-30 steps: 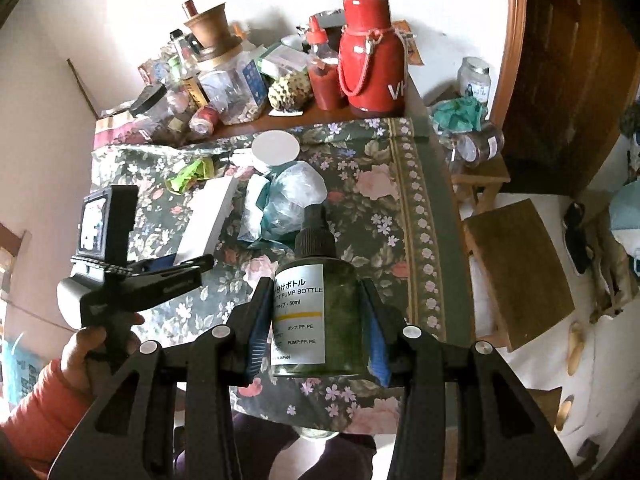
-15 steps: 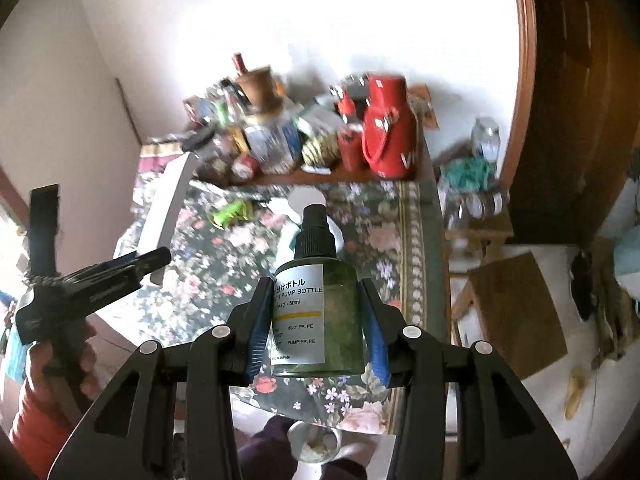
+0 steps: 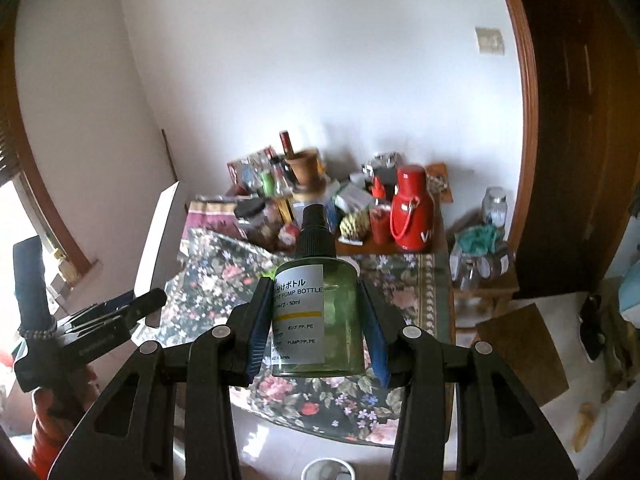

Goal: Collect trash
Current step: 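Carry the white card and green bottle down to the white bucket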

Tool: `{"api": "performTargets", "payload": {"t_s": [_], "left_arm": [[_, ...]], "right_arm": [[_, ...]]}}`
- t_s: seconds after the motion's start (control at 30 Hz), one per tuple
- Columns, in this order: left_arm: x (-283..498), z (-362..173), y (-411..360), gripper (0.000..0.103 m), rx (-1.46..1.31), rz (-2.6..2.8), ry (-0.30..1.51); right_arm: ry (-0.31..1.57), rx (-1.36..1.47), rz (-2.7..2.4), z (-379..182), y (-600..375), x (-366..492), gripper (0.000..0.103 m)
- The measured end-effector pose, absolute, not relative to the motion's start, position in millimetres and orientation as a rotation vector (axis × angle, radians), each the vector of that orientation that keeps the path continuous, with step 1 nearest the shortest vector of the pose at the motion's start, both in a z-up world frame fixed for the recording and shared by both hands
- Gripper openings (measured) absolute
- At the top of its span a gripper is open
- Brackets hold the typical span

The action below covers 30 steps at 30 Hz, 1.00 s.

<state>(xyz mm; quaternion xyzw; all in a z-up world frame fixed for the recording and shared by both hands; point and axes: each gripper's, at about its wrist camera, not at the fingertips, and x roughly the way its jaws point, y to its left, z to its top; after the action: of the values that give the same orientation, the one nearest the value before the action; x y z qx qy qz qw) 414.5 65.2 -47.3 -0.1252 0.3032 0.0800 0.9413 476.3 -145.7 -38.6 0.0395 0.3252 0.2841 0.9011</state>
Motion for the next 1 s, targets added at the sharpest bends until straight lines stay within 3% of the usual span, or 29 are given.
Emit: {"api": "performTargets", "payload": {"t_s": [0.3,0.57,1.0], "left_arm": [[345.2,-36.6,78.9,0.050,-0.212,0.058,0.584],[272.0,-44.3,100.1,0.050,-0.159,0.003,0.623],[224.9,-107.9,102.5,0.050,-0.167,-0.092,0.801]], "right_arm": [[0.605,0.103,0.482,-19.9,-126.8,398.2,0.039],[0.656,0.139,0.452,-43.1,-100.1,328.3,0.039],[0.826,0.163,0.382,-88.6,-91.6,278.5,0.039]]}}
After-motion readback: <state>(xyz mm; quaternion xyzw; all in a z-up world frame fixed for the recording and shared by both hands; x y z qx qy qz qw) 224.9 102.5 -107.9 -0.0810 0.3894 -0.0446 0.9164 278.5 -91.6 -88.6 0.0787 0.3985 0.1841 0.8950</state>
